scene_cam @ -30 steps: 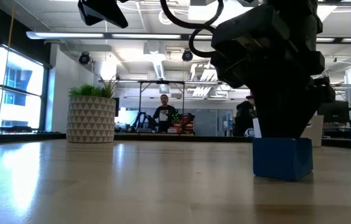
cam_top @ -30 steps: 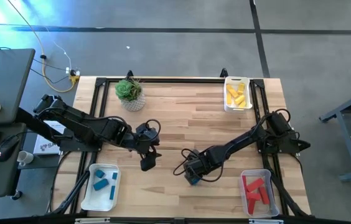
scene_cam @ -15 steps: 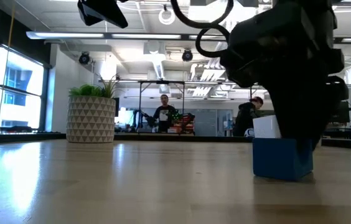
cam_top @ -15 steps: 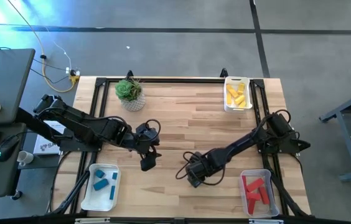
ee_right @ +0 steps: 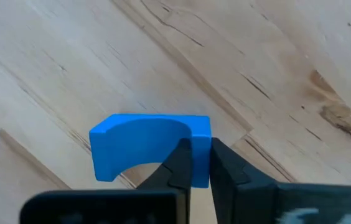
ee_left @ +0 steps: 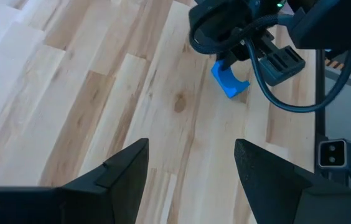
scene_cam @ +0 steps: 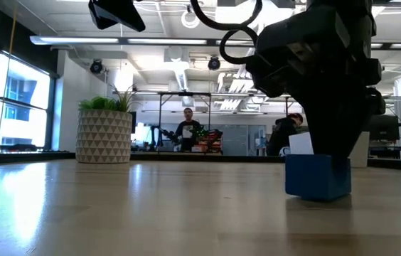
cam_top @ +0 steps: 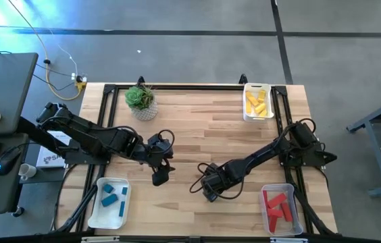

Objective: Sort & place blocks by color
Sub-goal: Put the blue block into the bottom white bin

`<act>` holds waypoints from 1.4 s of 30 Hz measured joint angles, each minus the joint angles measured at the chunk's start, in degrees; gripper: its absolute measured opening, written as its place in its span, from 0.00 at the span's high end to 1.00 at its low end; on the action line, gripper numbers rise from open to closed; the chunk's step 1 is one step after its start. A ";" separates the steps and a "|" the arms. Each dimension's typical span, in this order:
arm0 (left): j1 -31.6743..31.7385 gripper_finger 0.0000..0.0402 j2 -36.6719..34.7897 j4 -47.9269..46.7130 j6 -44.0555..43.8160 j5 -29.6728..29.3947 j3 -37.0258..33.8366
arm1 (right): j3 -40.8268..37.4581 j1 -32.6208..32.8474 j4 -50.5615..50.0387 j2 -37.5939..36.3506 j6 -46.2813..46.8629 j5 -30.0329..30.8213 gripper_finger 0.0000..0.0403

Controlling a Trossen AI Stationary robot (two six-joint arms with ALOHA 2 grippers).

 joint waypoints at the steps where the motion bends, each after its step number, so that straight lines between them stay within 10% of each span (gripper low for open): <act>1: 0.02 0.44 0.00 0.01 0.17 0.40 0.00 | 0.00 -0.03 0.06 0.00 0.00 -0.02 0.96; 19: 10.17 0.44 0.00 0.02 8.04 16.92 0.00 | 10.95 -0.69 -0.94 -0.18 -5.81 16.62 0.99; 42: 24.61 0.44 0.00 11.01 8.82 57.60 -0.02 | 33.19 -1.32 -12.31 -0.17 -30.23 30.33 0.99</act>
